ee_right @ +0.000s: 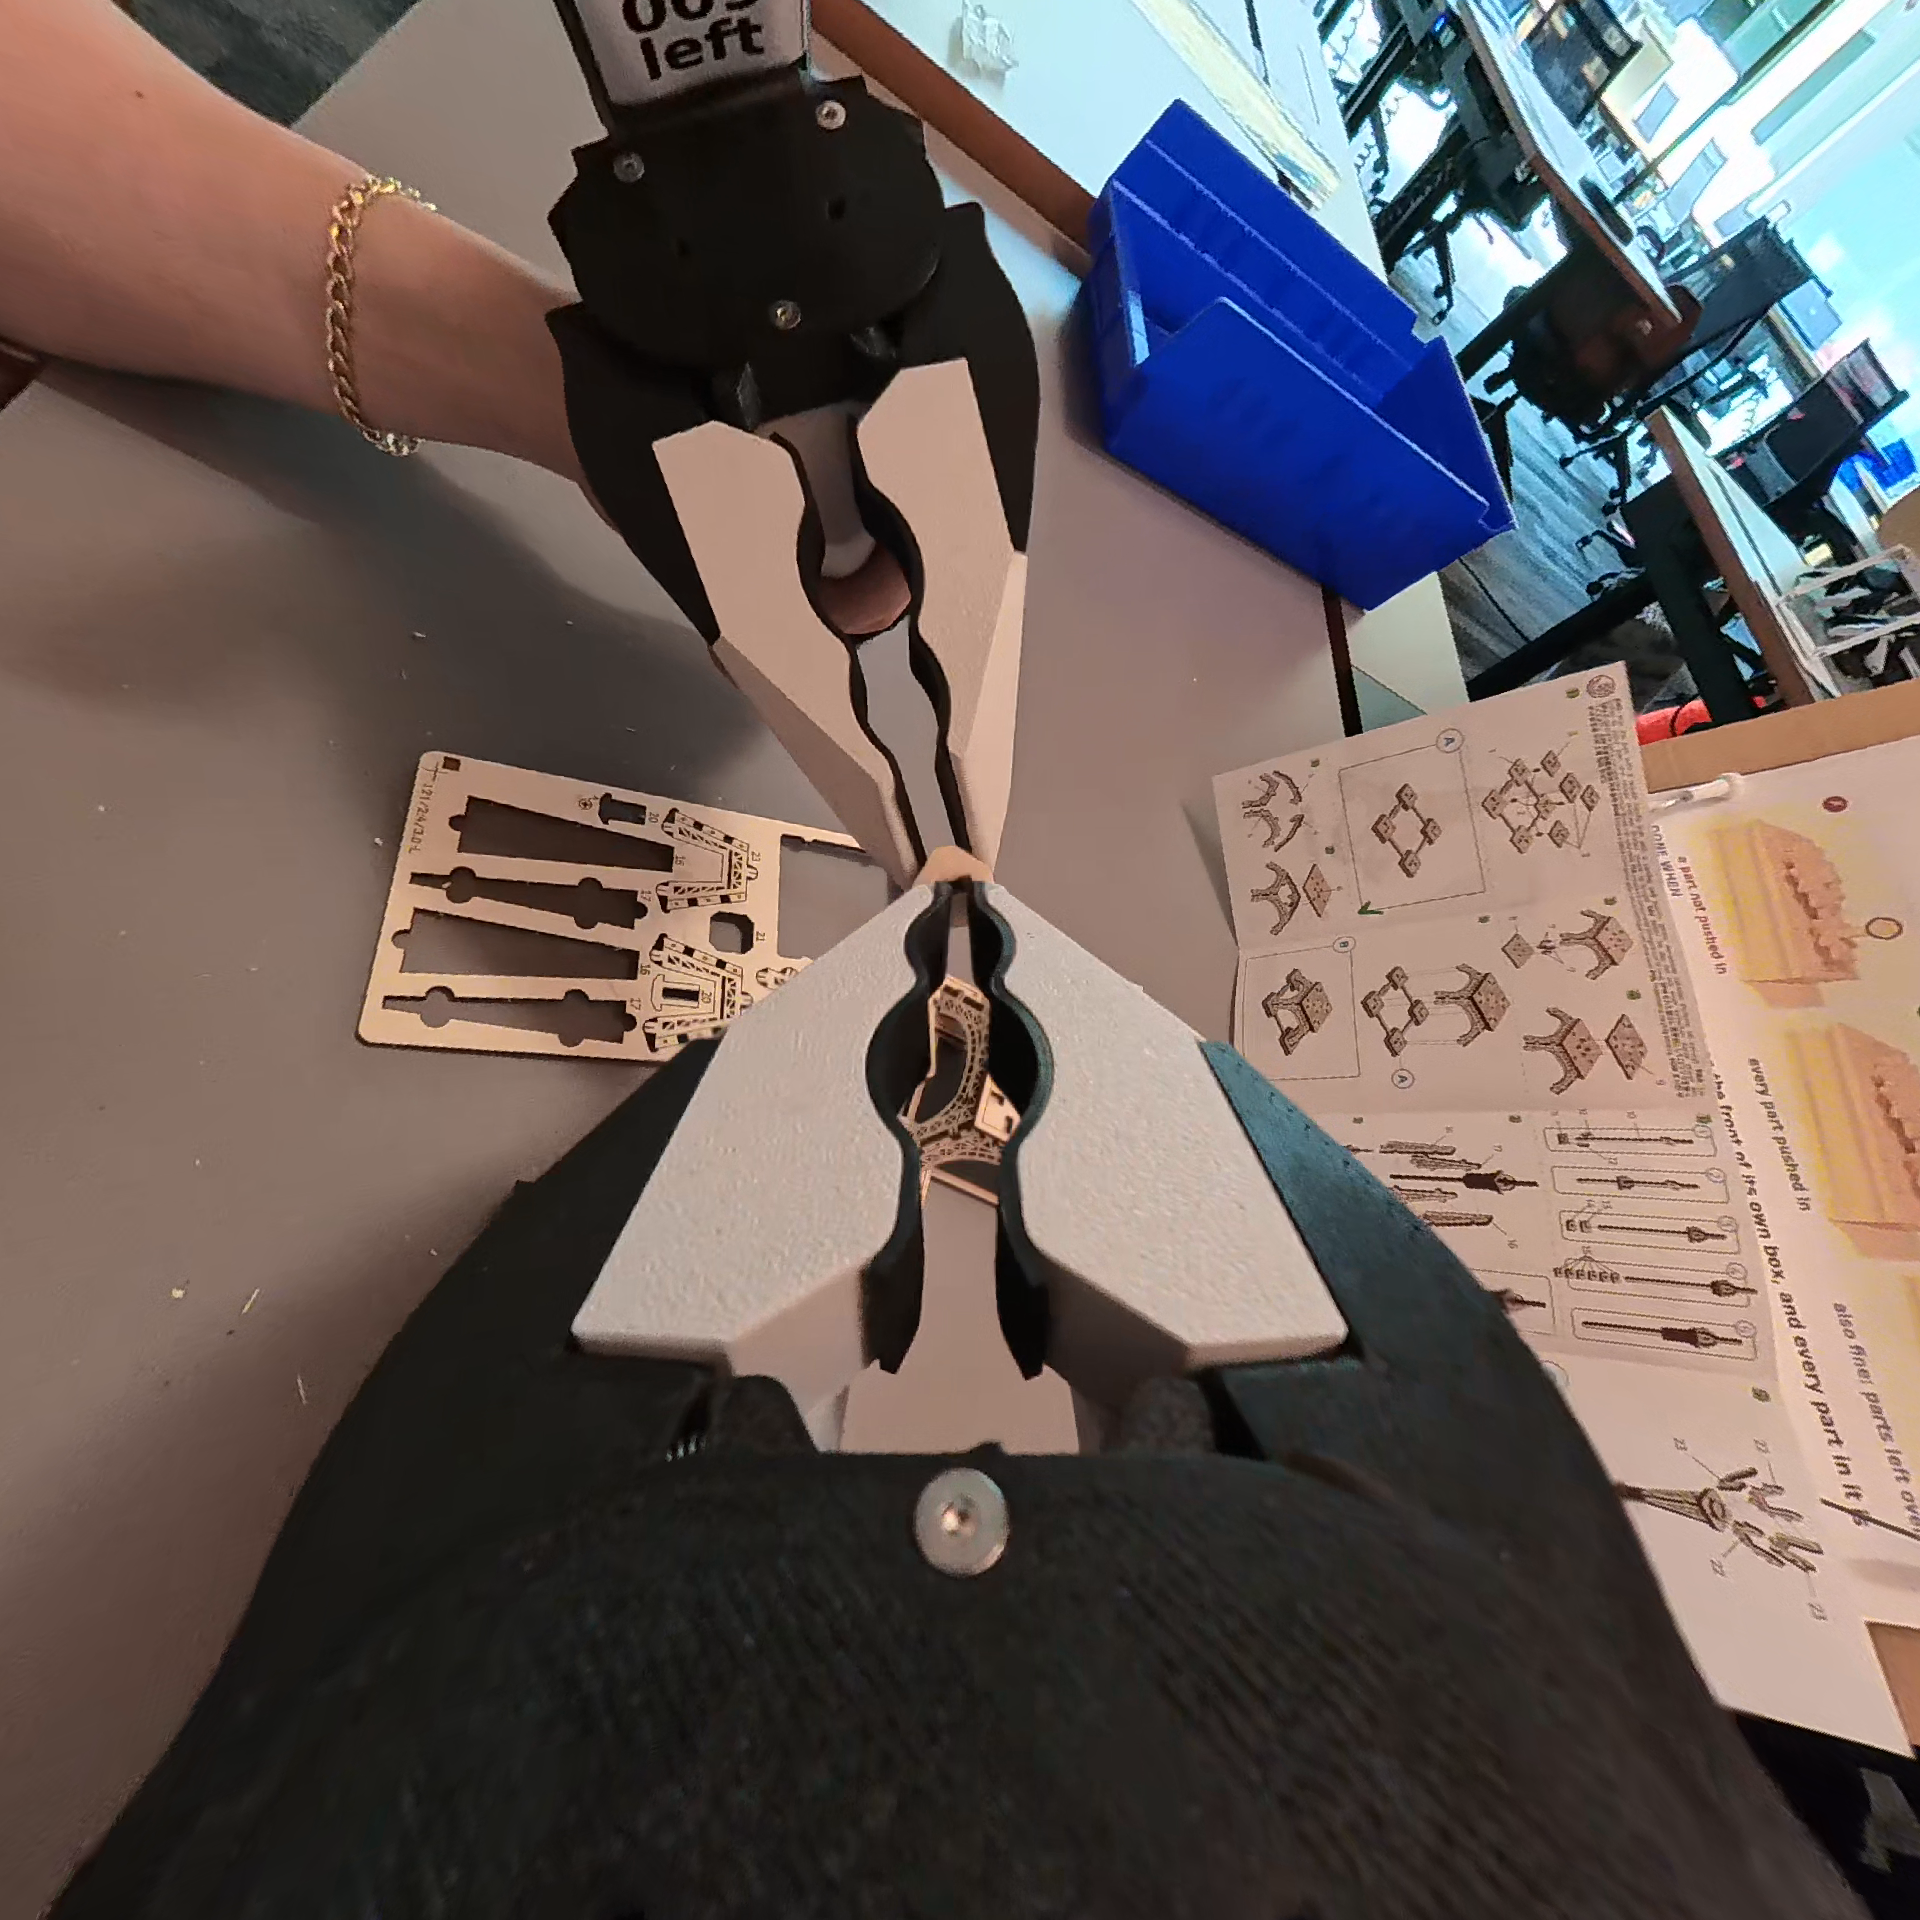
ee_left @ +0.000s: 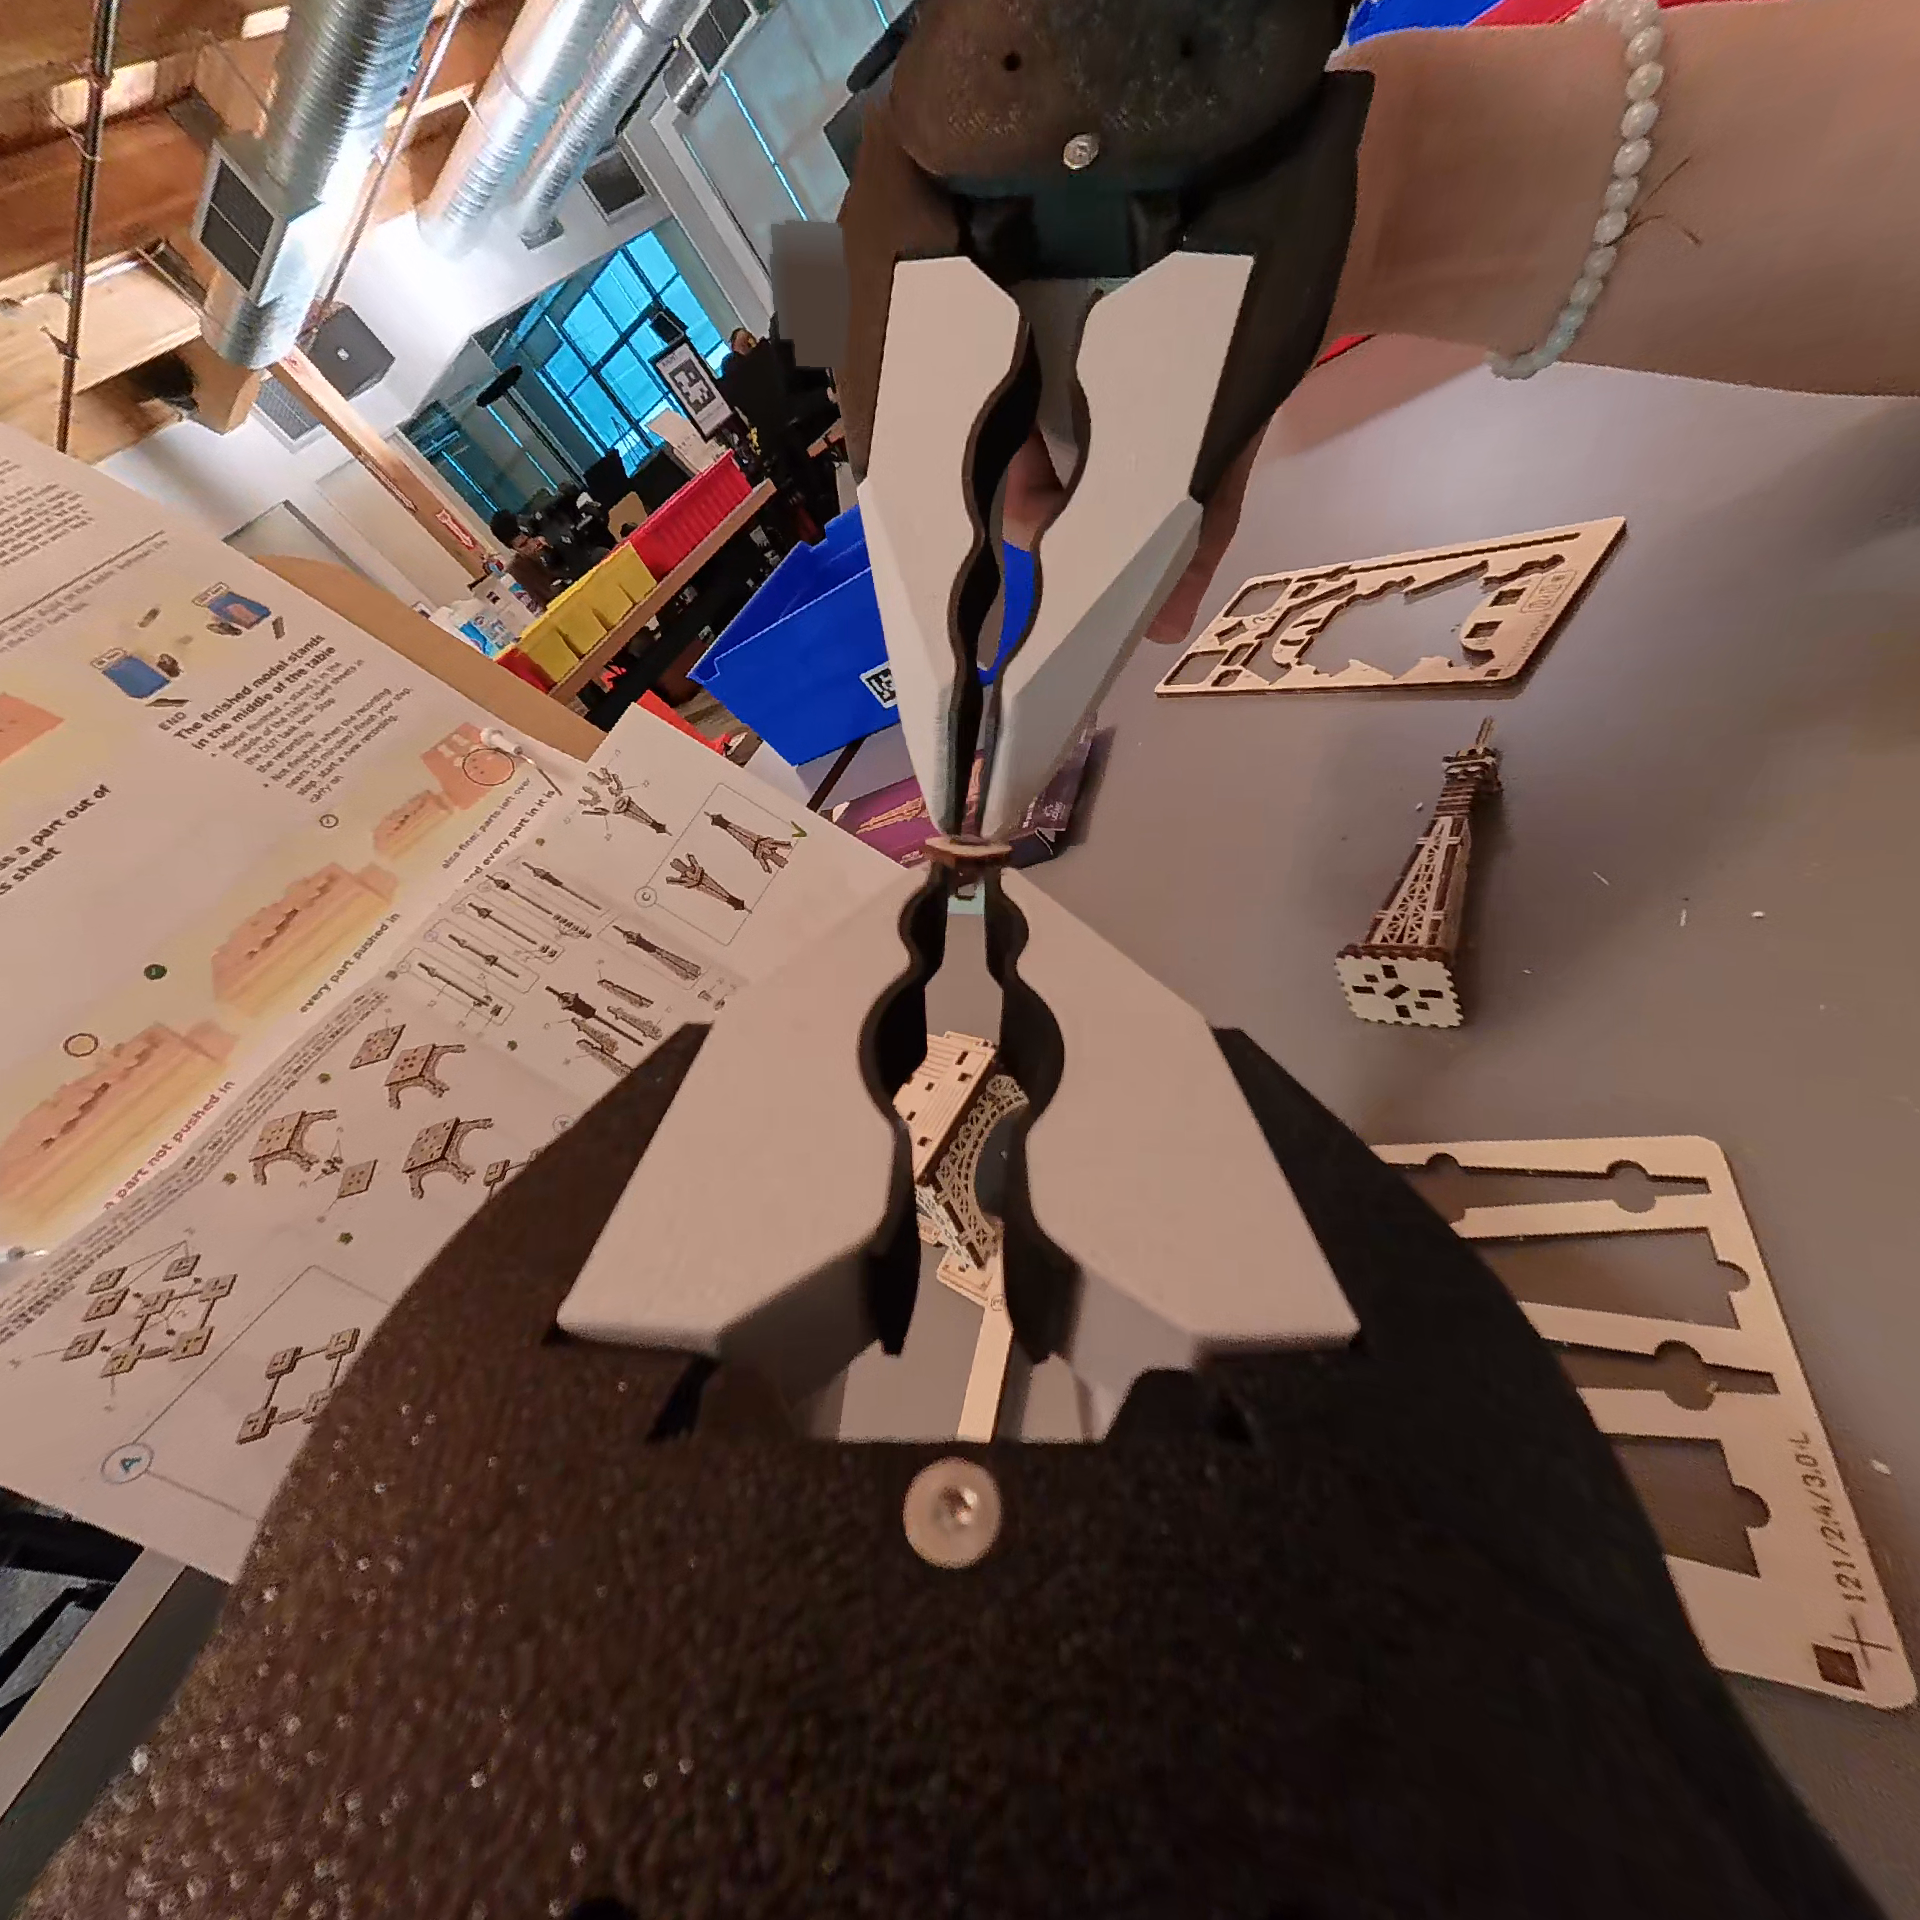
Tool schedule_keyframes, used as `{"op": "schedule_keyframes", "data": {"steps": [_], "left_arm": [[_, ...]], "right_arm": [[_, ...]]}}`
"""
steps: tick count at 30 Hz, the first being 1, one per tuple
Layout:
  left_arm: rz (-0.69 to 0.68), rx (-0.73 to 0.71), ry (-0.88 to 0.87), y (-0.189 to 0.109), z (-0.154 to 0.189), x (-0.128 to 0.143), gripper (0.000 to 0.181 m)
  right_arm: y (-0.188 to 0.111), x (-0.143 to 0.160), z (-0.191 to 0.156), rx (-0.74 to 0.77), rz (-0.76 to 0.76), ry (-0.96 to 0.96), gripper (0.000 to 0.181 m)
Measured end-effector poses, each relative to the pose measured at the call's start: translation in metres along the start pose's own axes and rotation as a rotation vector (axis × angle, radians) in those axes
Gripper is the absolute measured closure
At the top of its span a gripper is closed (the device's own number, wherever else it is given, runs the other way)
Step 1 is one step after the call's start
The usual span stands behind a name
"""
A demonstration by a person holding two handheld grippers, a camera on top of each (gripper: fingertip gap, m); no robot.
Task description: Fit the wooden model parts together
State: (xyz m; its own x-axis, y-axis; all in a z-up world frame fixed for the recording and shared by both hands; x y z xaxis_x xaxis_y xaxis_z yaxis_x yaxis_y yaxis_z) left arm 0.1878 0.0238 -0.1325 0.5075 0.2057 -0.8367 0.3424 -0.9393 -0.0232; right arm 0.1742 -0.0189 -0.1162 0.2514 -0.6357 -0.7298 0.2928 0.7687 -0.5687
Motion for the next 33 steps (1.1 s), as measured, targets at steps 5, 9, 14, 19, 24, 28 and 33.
{"op": "schedule_keyframes", "data": {"steps": [5,9,14,19,24,28,33], "left_arm": [[-0.018,0.005,0.014,0.001,0.002,0.002,0.176],[-0.051,0.007,0.029,0.002,0.003,0.006,0.176],[0.029,0.017,-0.064,-0.001,0.0,-0.004,0.176],[0.021,-0.07,0.019,0.001,-0.005,-0.004,0.176],[0.098,-0.169,0.146,-0.004,-0.009,-0.017,0.176],[0.13,-0.222,0.288,-0.006,-0.007,-0.022,0.176],[0.22,-0.218,0.359,-0.008,0.004,-0.038,0.177]], "right_arm": [[0.002,0.0,-0.003,-0.016,-0.014,-0.014,0.176],[0.006,0.004,-0.004,-0.012,-0.054,-0.015,0.175],[0.0,-0.006,-0.003,-0.019,0.043,0.008,0.175],[-0.018,-0.006,0.02,0.093,0.156,0.165,0.162],[-0.009,0.015,0.028,-0.08,0.394,0.543,0.127],[-0.015,0.008,0.019,-0.287,0.607,0.648,0.129],[-0.015,0.0,0.005,-0.503,0.716,0.719,0.13]]}}
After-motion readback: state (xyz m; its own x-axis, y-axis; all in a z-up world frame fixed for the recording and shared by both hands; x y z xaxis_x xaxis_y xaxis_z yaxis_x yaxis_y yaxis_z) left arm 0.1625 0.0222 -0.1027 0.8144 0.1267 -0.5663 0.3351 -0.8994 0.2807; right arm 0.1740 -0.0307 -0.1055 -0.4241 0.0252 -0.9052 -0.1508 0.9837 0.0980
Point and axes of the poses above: each gripper's, where its closed fingertips meet, y out along the fingers, x out of its underside, z = x × y across the jaws, the point moved 3 cm from there along -y, back along the fingers, and after that the axes turned 12 degrees about -x, right-handed, at the moved point
